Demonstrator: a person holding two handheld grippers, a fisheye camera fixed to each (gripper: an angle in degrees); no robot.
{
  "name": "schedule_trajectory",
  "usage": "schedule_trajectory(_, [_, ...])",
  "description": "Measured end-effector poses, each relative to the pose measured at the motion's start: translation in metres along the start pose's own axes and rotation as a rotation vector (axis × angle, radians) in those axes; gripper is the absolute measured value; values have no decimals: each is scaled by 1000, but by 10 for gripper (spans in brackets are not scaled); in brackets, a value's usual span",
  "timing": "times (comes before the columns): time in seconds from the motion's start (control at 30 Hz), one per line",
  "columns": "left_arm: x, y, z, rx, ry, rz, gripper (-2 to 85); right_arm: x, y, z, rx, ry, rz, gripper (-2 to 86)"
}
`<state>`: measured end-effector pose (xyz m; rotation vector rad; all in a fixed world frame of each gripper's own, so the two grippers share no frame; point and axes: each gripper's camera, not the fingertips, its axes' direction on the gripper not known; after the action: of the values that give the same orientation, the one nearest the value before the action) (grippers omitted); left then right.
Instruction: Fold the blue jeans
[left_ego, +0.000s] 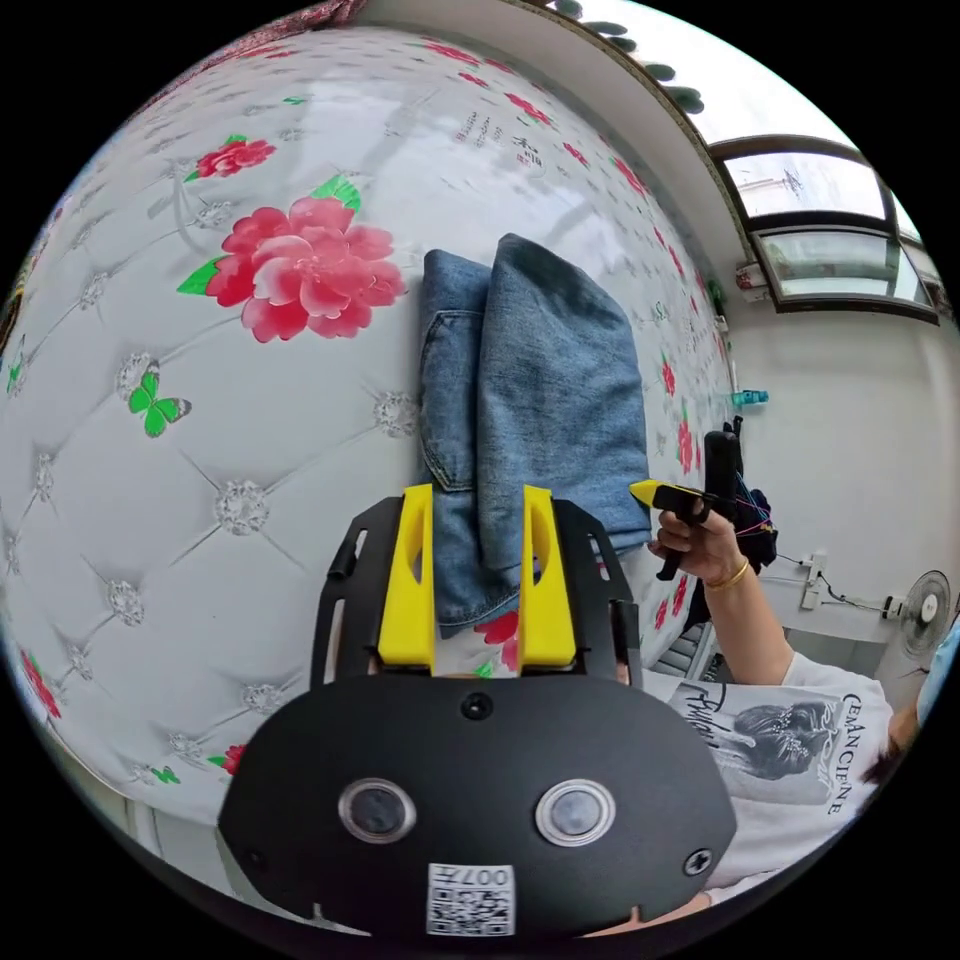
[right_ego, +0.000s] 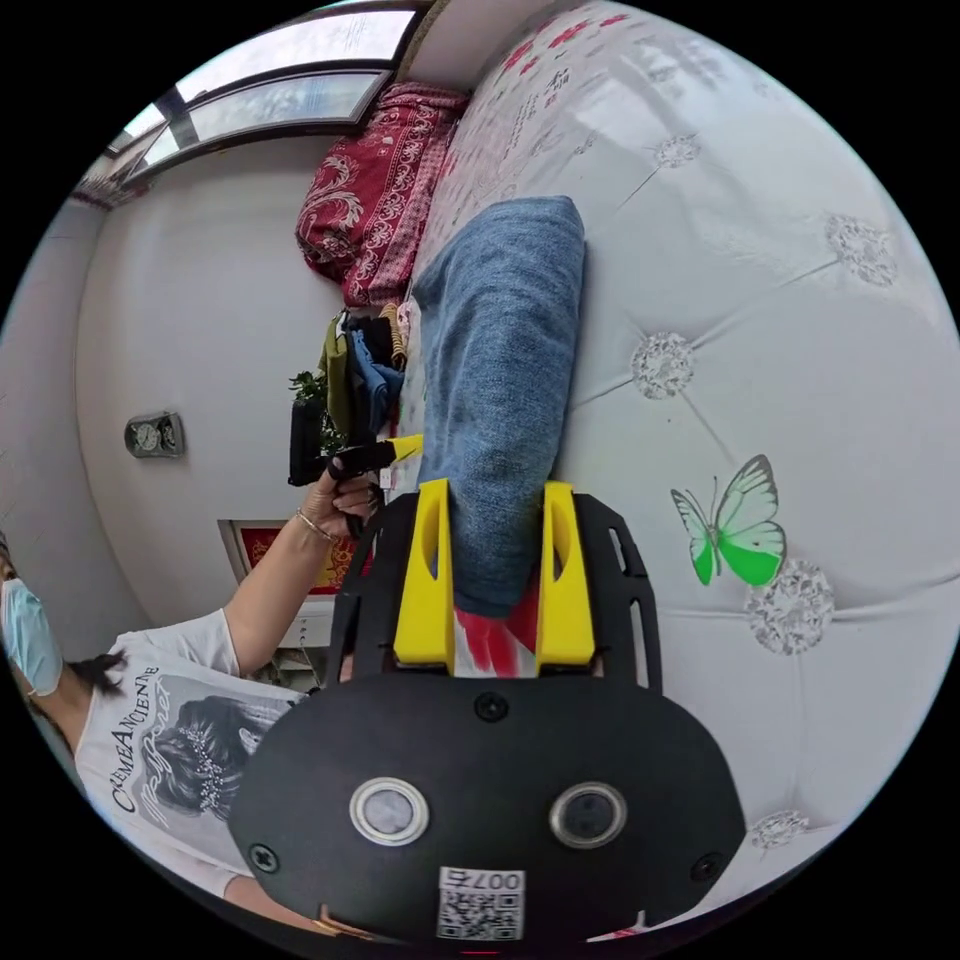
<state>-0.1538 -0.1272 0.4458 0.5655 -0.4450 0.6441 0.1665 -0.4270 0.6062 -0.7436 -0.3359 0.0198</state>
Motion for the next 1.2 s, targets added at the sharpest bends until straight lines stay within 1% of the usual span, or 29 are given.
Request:
schedule_trajectory(0.03, [-4,-8,7,-37,31,15,130,1,-3,0,1,-4,8,98])
schedule_trajectory(0.1, [-9,-15,11,-57,29,14,118,2,-7,0,-1,4,19,84])
schedule_trajectory(0.2, [-15,-21,13,-101,66,56,69,-5,-13,-1,-8,36,35,58])
schedule_trajectory(0.23, [-19,-23,13,-117,128,39,57,-13,-16,-1,-15,73,33,47])
schedule_trajectory(0.3, [-17,-26,7,-133,132,69,49,-35,-21,-1,-17,139,2,35])
schedule_trajectory(0.33, [-11,-27,-3,-125,108,122,47,-54,-26,-1,-26,181,-23,28])
schedule_trajectory(0.4, [-4,-25,-24,-95,78,199,46,-85,-39,0,-40,227,-51,21])
schedule_trajectory(0.5, [-11,-23,-78,6,100,250,45,-146,-76,7,-74,293,-145,14])
schedule_trajectory(0.63, [-43,-20,-175,194,58,292,44,-239,-149,42,-93,339,-349,11])
schedule_trajectory(0.67, [-55,-19,-205,250,30,295,44,-264,-171,57,-87,345,-417,11])
schedule_trajectory(0.77, [-94,-25,-263,322,-68,270,39,-304,-227,105,-59,300,-524,12])
schedule_trajectory(0.8, [-102,-26,-270,333,-95,254,38,-306,-239,117,-55,292,-530,13])
schedule_trajectory(0.83, [-120,-31,-280,346,-165,221,35,-305,-262,144,-51,273,-524,14])
schedule_trajectory(0.87, [-137,-37,-280,330,-254,192,32,-296,-283,174,-53,255,-500,15])
schedule_trajectory(0.9, [-146,-41,-276,313,-300,175,30,-290,-293,190,-57,251,-488,15])
schedule_trajectory(0.97, [-186,-55,-243,209,-489,88,22,-256,-323,261,-110,259,-426,19])
schedule_trajectory(1.0, [-194,-56,-232,179,-524,73,19,-246,-328,278,-125,270,-405,21])
schedule_trajectory(1.03, [-207,-55,-209,116,-602,54,13,-225,-330,309,-144,313,-361,24])
schedule_trajectory(1.07, [-210,-45,-194,114,-690,56,5,-206,-328,333,-176,370,-311,28])
schedule_trajectory(1.1, [-206,-37,-191,151,-719,73,1,-199,-324,343,-205,392,-295,29])
schedule_trajectory(1.13, [-198,-18,-191,228,-751,106,-3,-191,-311,354,-230,437,-315,31])
schedule_trajectory(1.17, [-190,1,-194,302,-767,106,-7,-195,-291,352,-178,472,-405,32])
schedule_trajectory(1.2, [-187,12,-196,339,-764,101,-7,-197,-281,347,-158,482,-444,33])
